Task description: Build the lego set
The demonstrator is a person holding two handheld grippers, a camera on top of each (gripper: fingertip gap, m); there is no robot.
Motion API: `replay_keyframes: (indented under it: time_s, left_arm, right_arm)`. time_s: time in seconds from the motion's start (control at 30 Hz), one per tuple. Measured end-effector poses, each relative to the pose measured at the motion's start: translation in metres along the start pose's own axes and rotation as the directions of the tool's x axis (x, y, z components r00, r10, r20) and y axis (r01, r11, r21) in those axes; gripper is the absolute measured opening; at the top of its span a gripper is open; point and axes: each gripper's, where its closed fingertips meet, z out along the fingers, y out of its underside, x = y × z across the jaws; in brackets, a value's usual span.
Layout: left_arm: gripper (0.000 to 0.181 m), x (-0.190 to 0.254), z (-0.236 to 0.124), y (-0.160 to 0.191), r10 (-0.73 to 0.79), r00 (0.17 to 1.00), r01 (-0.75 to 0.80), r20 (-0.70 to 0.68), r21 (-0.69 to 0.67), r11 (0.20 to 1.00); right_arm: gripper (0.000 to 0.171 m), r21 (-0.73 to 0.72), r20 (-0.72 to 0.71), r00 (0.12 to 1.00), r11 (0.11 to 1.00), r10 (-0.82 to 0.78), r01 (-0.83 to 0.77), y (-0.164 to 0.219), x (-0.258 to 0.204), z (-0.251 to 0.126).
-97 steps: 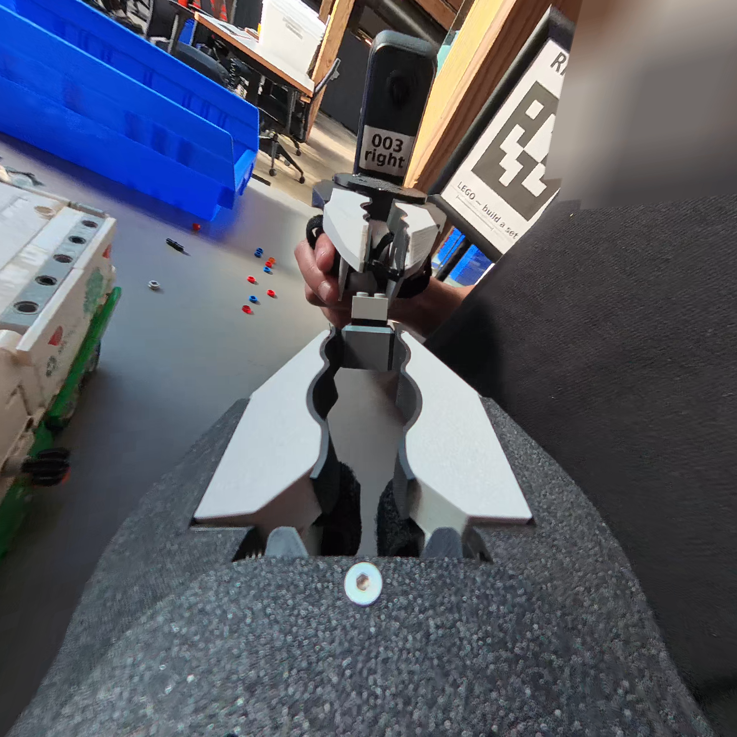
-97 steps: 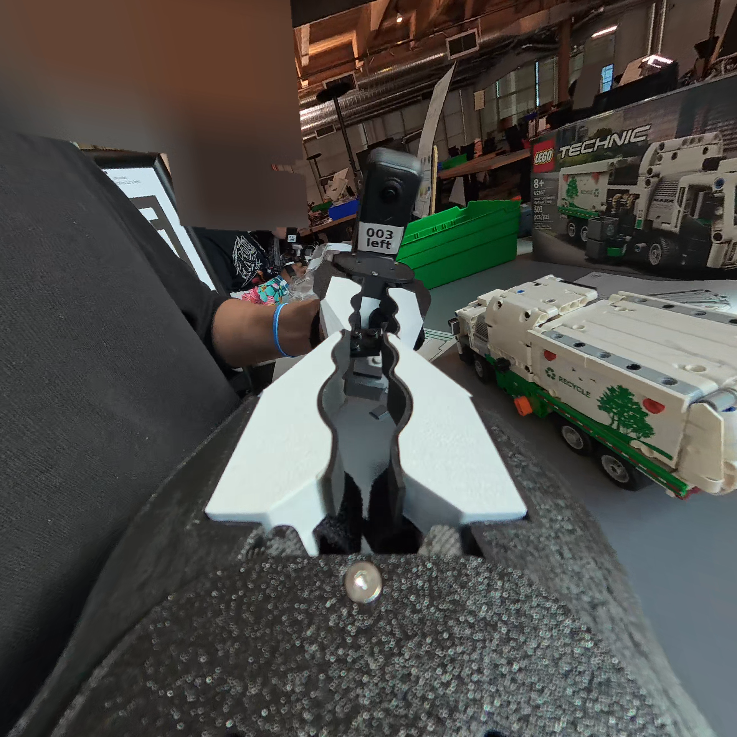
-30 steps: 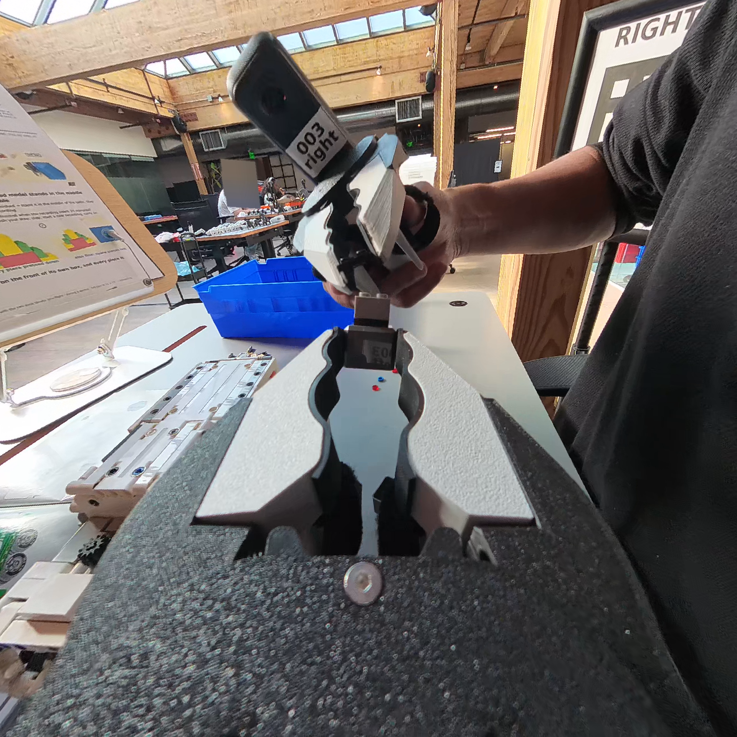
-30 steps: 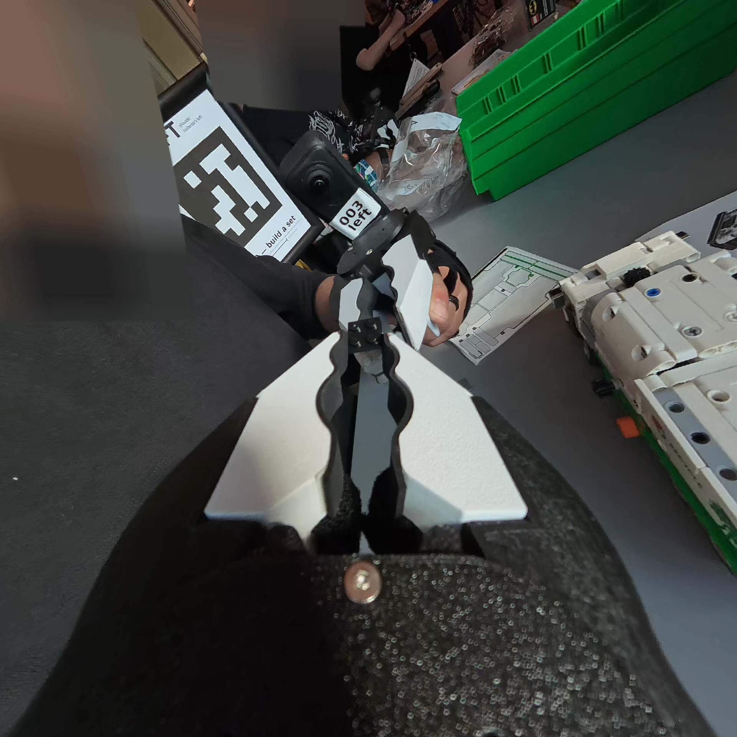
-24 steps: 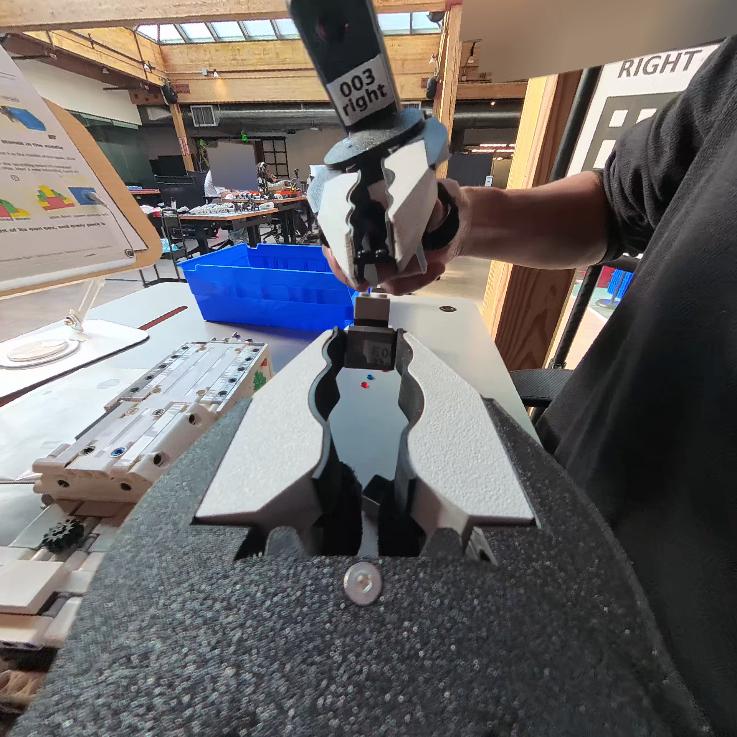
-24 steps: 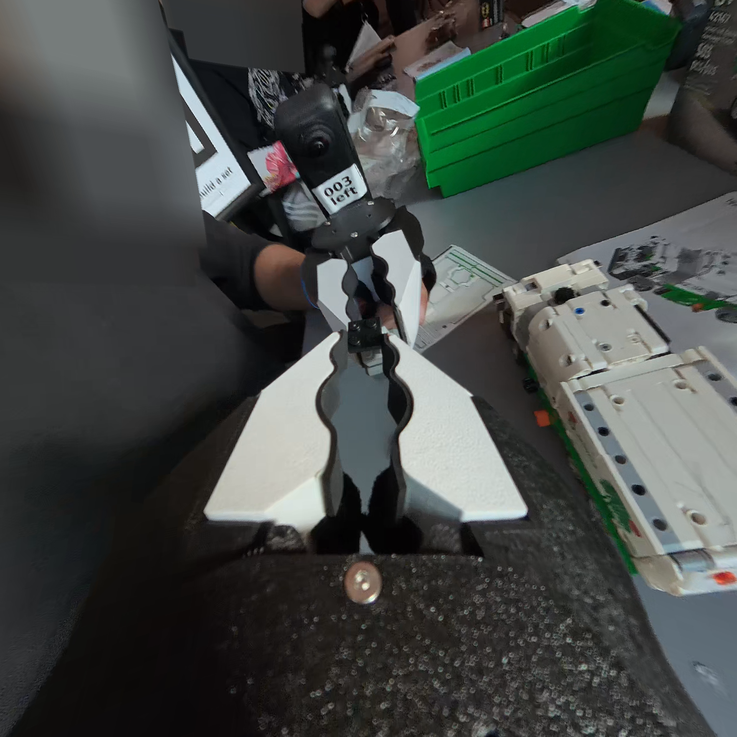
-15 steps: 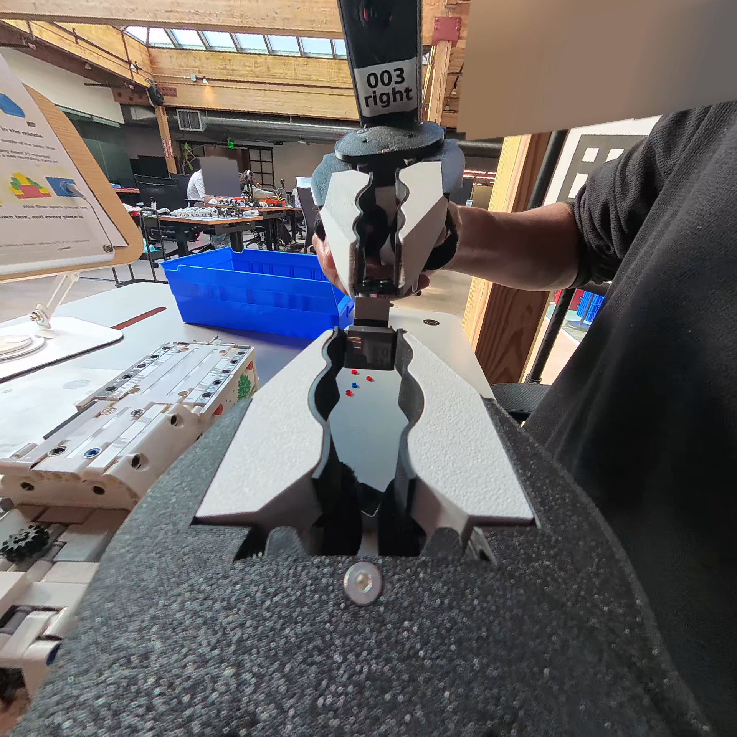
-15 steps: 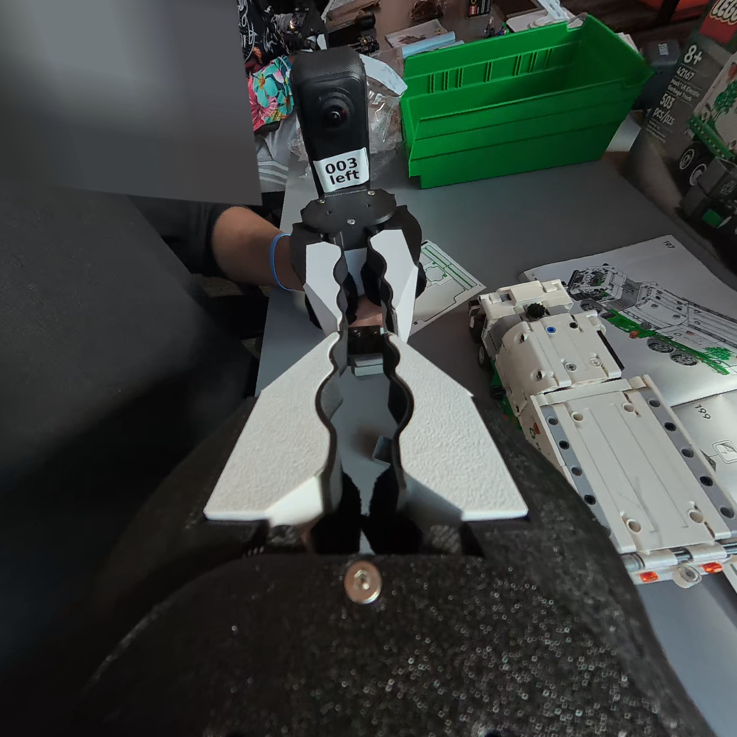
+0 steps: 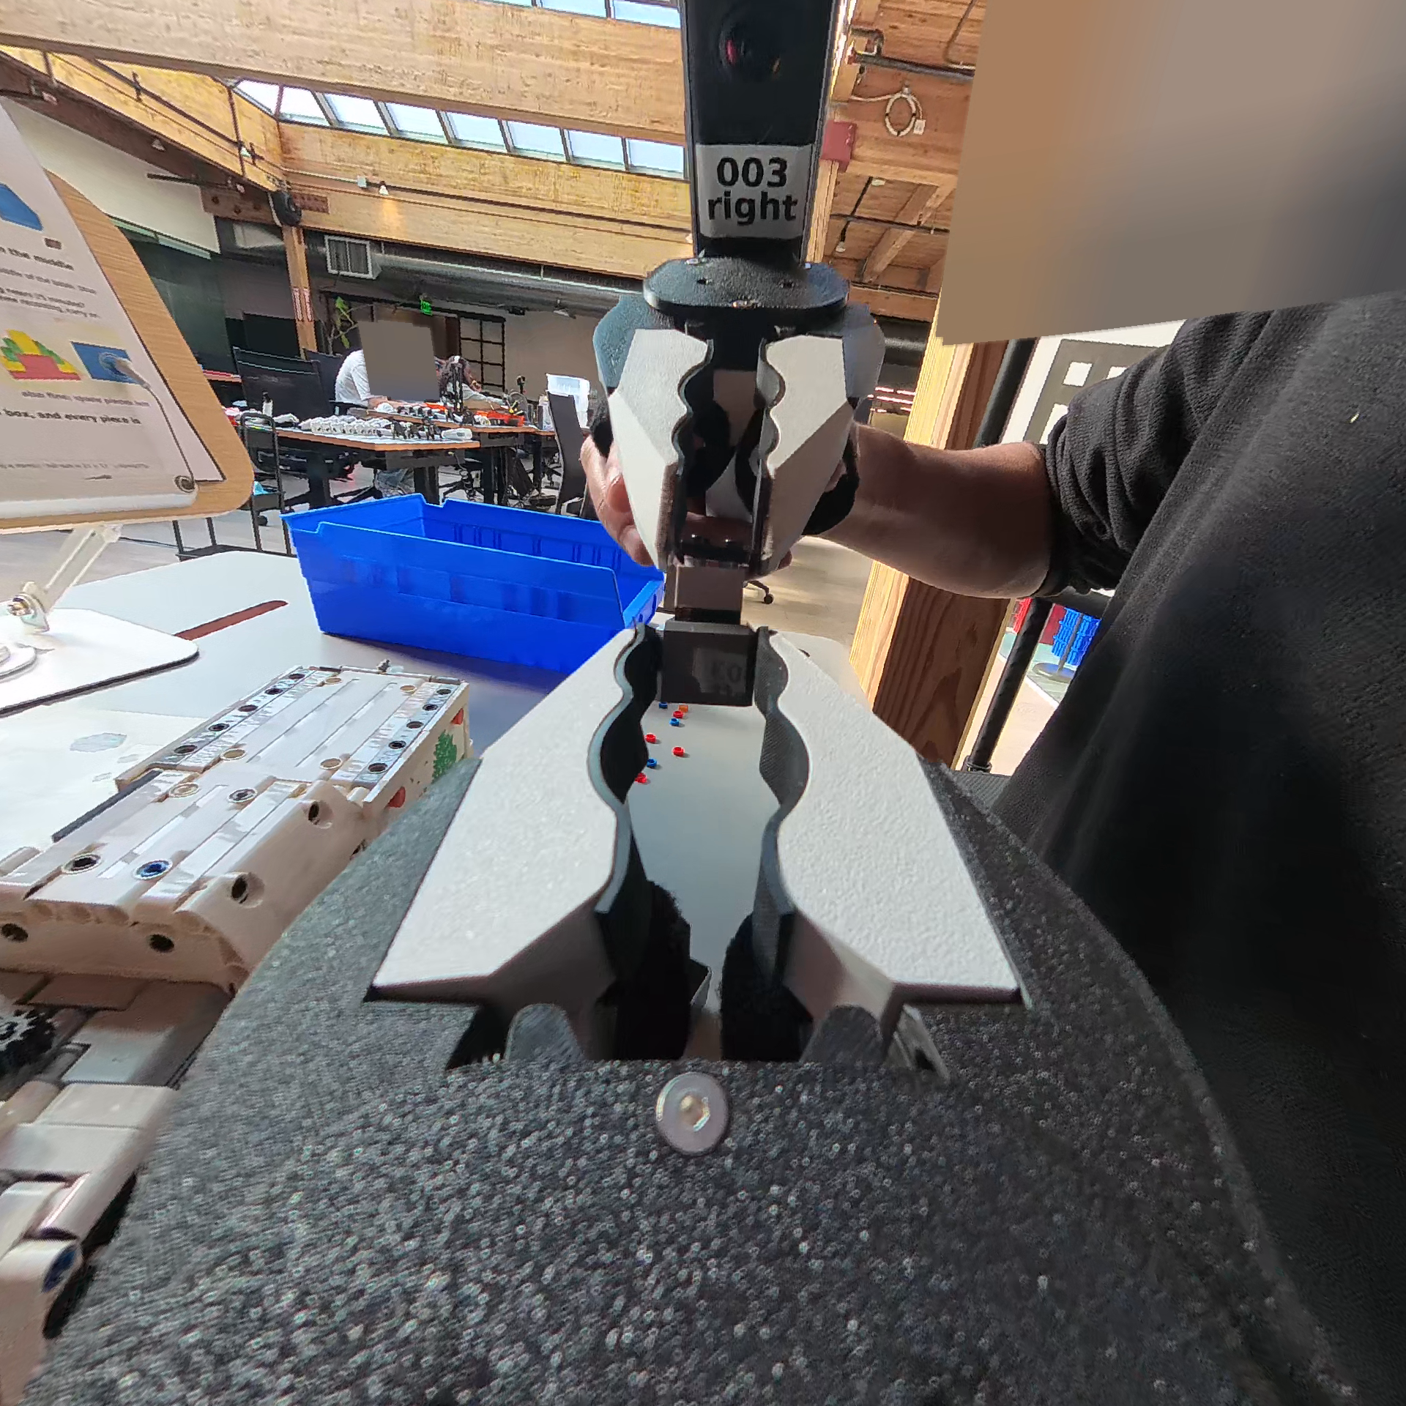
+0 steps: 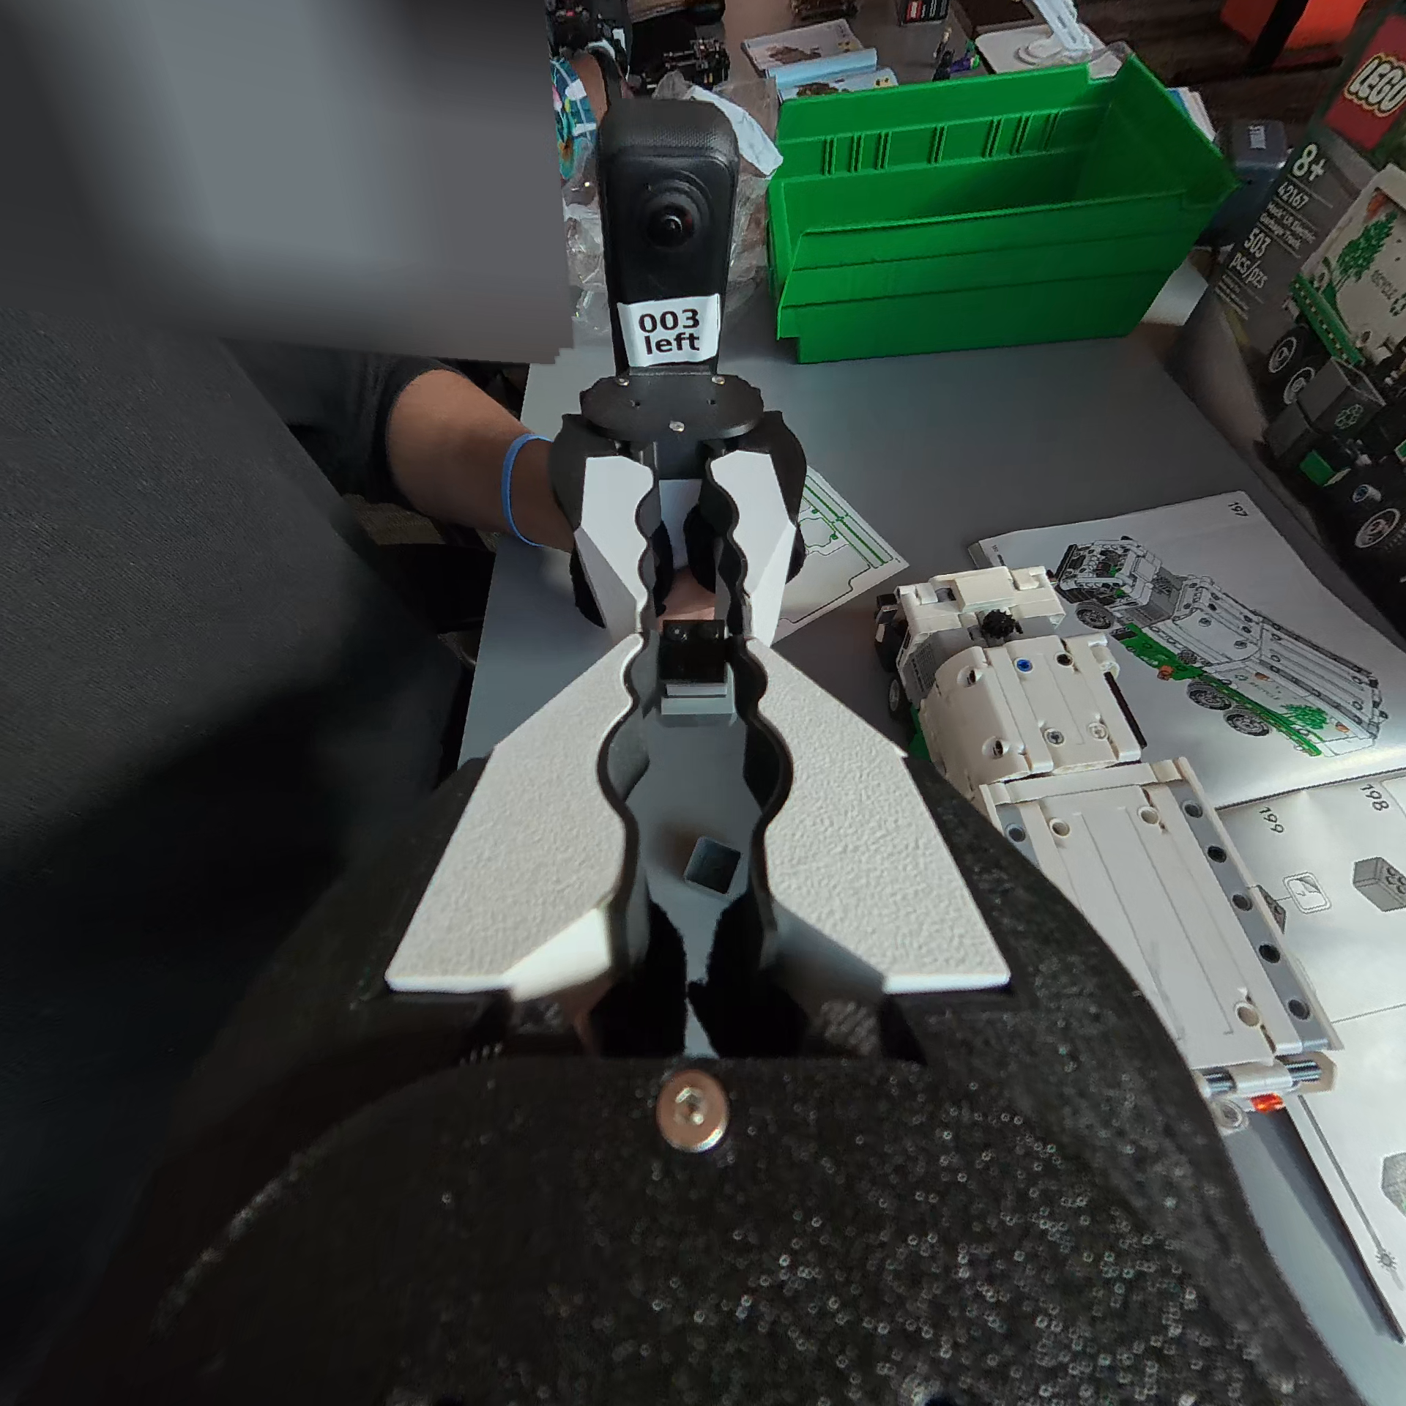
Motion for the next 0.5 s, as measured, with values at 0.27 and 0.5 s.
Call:
replay_keyframes:
  time_s: [0.27,0.5]
  left_arm:
    - [0.024,0.0012,-0.0015,-0.0040,-0.020,1.000,0.021,-0.014,0.022,1.000]
    - [0.024,0.0018,-0.0025,-0.0066,-0.023,1.000,0.023,-0.020,0.035,0.999]
  right_arm:
    - [0.020,-0.015,-0.008,1.000,1.000,-0.021,0.021,-0.0031,0.0004,0.0006]
    - [0.028,0.012,0.018,1.000,1.000,0.014,-0.014,-0.0072,-0.0031,0.0003]
